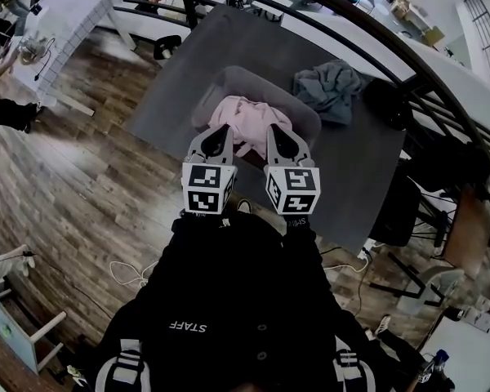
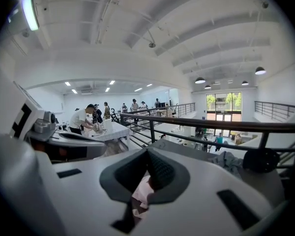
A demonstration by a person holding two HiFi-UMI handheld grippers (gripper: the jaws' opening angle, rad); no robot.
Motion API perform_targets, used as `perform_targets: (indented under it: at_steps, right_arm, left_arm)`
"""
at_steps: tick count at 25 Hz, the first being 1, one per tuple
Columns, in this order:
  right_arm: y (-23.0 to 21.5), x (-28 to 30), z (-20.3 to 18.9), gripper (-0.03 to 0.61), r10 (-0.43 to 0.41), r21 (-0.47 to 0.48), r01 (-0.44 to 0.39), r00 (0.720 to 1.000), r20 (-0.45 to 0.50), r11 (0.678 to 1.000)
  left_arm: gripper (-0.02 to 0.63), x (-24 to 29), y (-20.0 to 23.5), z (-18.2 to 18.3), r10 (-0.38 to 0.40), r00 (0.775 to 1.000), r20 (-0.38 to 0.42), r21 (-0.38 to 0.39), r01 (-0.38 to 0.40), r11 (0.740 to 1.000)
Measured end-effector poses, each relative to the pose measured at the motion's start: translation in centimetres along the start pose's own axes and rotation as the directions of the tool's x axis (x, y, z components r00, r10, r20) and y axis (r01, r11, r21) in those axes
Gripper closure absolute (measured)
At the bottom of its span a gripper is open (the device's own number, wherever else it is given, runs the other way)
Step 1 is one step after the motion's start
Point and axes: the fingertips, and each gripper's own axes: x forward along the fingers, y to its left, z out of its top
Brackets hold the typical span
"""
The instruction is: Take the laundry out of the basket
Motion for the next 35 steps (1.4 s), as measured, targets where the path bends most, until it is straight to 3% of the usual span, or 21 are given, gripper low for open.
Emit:
perform_targets:
  at_steps: [13, 30, 35]
  right_arm:
    - [-0.2, 4.7, -6.1, 0.563, 0.043, 0.024, -0.039, 0.983, -0.177, 0.999]
    - [-2.2, 10.7, -11.0, 0.559, 0.093, 0.094, -0.065, 0.935, -0.341, 0.993]
    - [-2.1, 12.1, -12.9, 0.424, 0.163, 0.117, -0.124, 0.892, -0.422, 0.985]
  left_arm:
    - [0.615, 4.5, 1.5, -5.3, -0.034, 0.988, -0.154, -0.068, 0.023, 0.997]
    - [0.615, 10.6, 4.5, -7.9, -0.051, 0.957, -0.284, -0.113, 0.020, 0.993]
    - [0.615, 12.1, 4.9, -8.4, -0.052, 0.946, -0.320, -0.123, 0.013, 0.992]
